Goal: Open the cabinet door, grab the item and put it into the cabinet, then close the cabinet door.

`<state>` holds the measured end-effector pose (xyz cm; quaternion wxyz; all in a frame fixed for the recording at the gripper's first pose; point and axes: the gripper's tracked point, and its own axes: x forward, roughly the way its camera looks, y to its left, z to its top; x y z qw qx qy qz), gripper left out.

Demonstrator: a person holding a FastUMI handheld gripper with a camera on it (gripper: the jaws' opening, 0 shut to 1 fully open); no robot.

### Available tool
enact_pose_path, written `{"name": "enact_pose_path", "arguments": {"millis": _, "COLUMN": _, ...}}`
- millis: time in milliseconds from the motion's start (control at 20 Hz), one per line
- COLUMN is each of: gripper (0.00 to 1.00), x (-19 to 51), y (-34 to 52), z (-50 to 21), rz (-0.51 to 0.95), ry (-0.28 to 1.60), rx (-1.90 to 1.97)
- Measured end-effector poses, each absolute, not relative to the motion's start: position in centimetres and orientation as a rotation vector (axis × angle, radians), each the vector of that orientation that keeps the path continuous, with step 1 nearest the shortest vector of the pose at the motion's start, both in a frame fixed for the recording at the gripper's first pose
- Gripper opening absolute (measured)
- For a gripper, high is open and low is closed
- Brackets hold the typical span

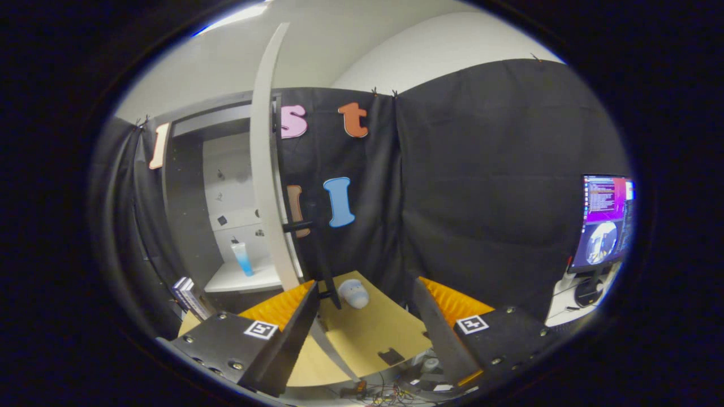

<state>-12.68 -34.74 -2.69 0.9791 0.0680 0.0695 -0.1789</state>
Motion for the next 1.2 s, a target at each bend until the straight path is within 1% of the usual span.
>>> {"name": "enact_pose_path", "arguments": {"millis": 100, "gripper": 0.99, "x": -12.0, "y": -34.2, "z": -3.6, "rz": -0.352, "ry": 0.163, "rx": 0.105}}
{"name": "enact_pose_path", "arguments": {"millis": 150, "gripper": 0.98, "x": -11.9, "y": -33.9, "z": -3.5, "rz": -0.349, "ry": 0.155, "rx": 0.090}}
{"name": "enact_pose_path", "arguments": {"millis": 250, "gripper": 0.98, "x": -11.7, "y": -32.5, "z": -3.2, "rz": -0.314, "ry": 0.153, "rx": 0.095}}
{"name": "enact_pose_path", "arguments": {"millis": 600, "gripper": 0.98, "x": -10.2, "y": -22.6, "z": -3.6, "rz": -0.042, "ry": 0.145, "rx": 0.103}}
{"name": "enact_pose_path", "arguments": {"millis": 800, "gripper": 0.98, "x": -8.7, "y": -18.3, "z": -4.1, "rz": 0.065, "ry": 0.139, "rx": 0.127}}
{"name": "enact_pose_path", "arguments": {"millis": 1050, "gripper": 0.98, "x": -7.1, "y": -16.0, "z": -6.2, "rz": 0.114, "ry": 0.185, "rx": 0.124}}
{"name": "enact_pose_path", "arguments": {"millis": 1200, "gripper": 0.98, "x": -6.0, "y": -14.3, "z": -6.2, "rz": 0.167, "ry": 0.178, "rx": 0.171}}
